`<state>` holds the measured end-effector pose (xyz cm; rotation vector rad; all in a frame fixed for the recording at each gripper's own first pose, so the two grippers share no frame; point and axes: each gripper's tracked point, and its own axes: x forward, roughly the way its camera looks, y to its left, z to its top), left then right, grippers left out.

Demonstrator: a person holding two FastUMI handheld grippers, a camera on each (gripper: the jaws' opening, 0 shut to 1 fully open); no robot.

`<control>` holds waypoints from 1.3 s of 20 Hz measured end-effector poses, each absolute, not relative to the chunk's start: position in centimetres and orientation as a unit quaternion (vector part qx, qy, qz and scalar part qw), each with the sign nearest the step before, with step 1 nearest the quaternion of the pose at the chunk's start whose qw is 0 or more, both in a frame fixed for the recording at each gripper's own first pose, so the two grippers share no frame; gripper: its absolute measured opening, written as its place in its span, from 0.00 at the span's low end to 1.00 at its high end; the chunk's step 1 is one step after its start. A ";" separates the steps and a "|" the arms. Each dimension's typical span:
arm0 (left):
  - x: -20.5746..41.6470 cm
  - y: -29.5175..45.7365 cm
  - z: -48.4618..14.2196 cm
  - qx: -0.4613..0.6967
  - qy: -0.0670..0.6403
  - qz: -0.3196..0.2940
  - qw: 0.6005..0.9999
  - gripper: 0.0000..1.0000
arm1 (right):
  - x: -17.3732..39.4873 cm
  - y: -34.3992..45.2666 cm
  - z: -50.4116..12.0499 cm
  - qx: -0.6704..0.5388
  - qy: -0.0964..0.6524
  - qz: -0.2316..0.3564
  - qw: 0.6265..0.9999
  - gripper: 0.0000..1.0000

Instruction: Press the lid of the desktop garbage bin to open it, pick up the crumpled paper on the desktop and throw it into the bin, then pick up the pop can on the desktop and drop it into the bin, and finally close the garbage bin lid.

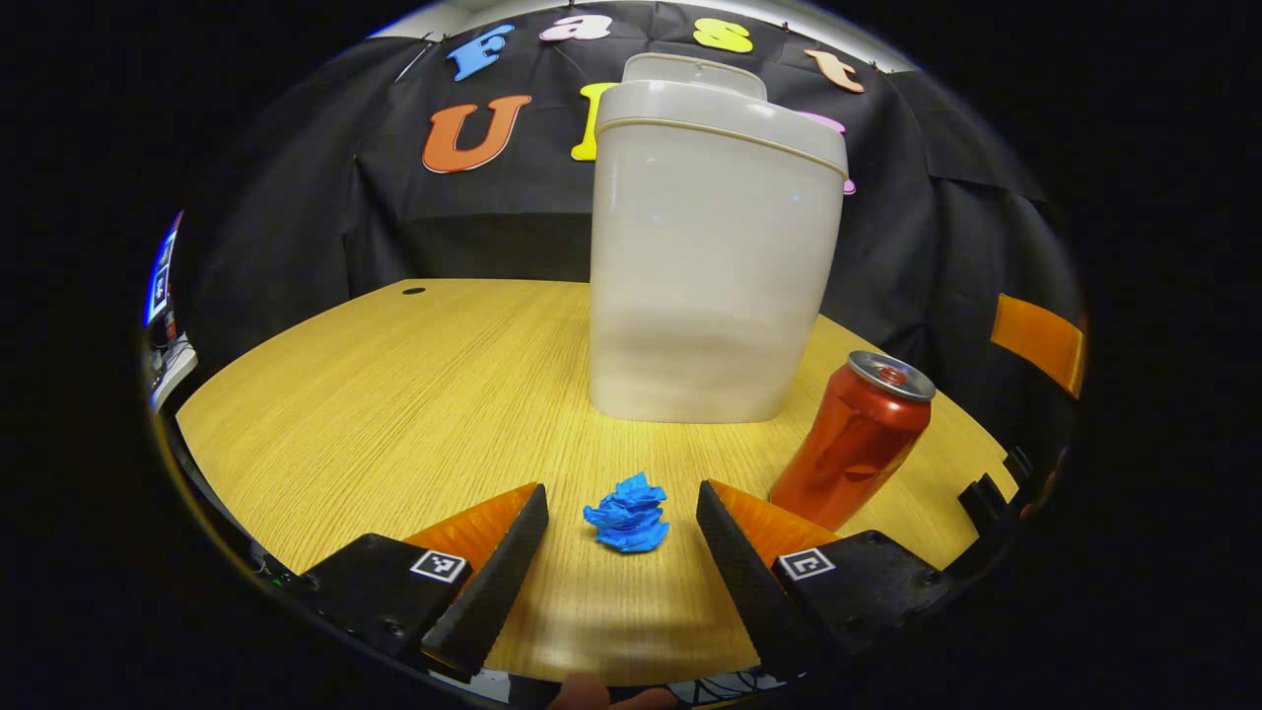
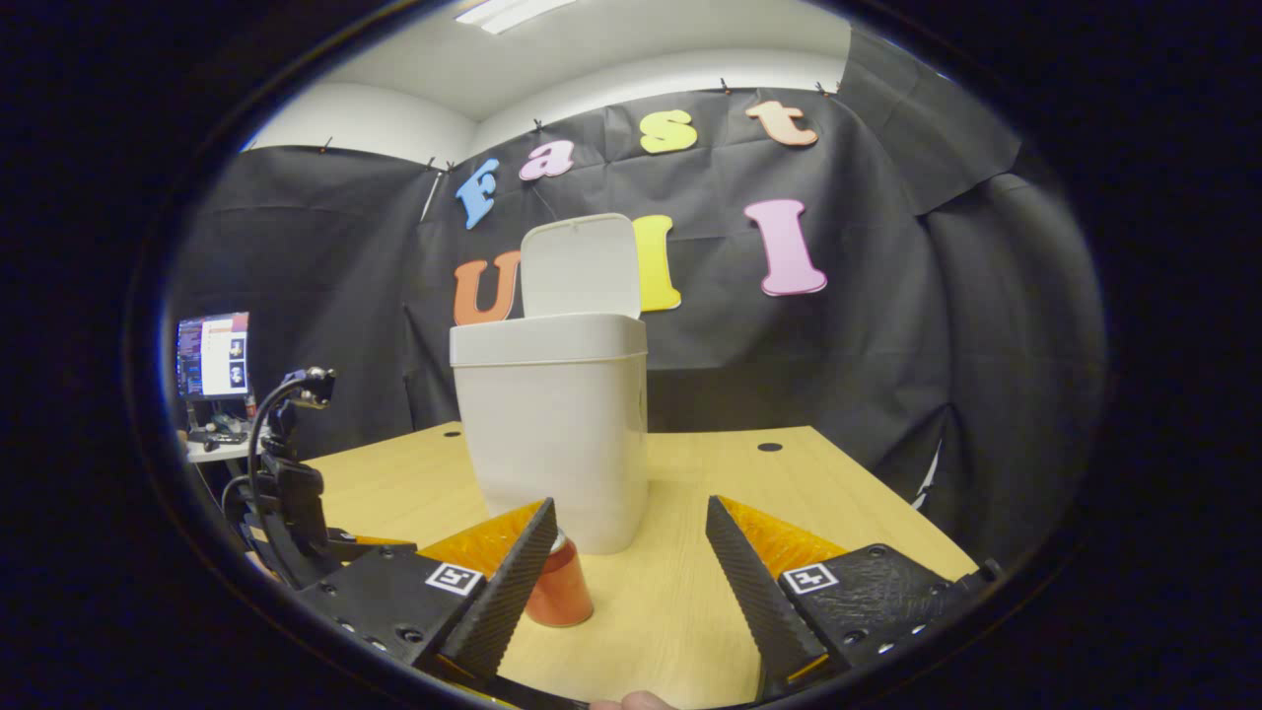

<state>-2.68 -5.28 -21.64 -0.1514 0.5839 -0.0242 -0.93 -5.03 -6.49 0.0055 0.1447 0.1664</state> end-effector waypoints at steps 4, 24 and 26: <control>-2.4 -4.9 -22.9 -0.076 0.299 -0.004 0.951 0.97 | -0.9 -4.5 -6.8 -0.005 0.073 0.088 0.993 0.94; -1.6 -4.5 -18.5 -0.071 0.235 -0.016 0.969 0.34 | -1.8 -1.6 -7.6 -0.020 0.077 0.088 0.993 0.94; -0.7 -3.9 -15.7 -0.068 0.204 -0.012 0.977 0.34 | -2.0 -1.0 -8.3 -0.029 0.083 0.090 0.992 0.94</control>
